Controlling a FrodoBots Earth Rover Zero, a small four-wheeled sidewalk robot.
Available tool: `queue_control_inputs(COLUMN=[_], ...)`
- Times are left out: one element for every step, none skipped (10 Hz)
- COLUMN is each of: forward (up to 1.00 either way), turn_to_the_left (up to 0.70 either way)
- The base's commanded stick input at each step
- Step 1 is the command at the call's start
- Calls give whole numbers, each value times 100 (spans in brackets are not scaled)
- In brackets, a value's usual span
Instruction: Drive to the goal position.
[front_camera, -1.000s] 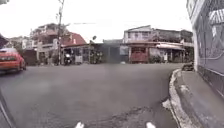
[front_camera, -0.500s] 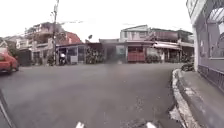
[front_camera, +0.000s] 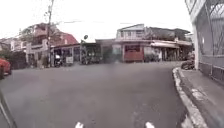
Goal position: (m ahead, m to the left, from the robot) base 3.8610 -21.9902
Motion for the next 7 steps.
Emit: queue_control_inputs(forward=[70, 70, 70, 70, 70, 70, 70], turn_to_the_left=[-14, -14, -14, -14, -14, -14, -14])
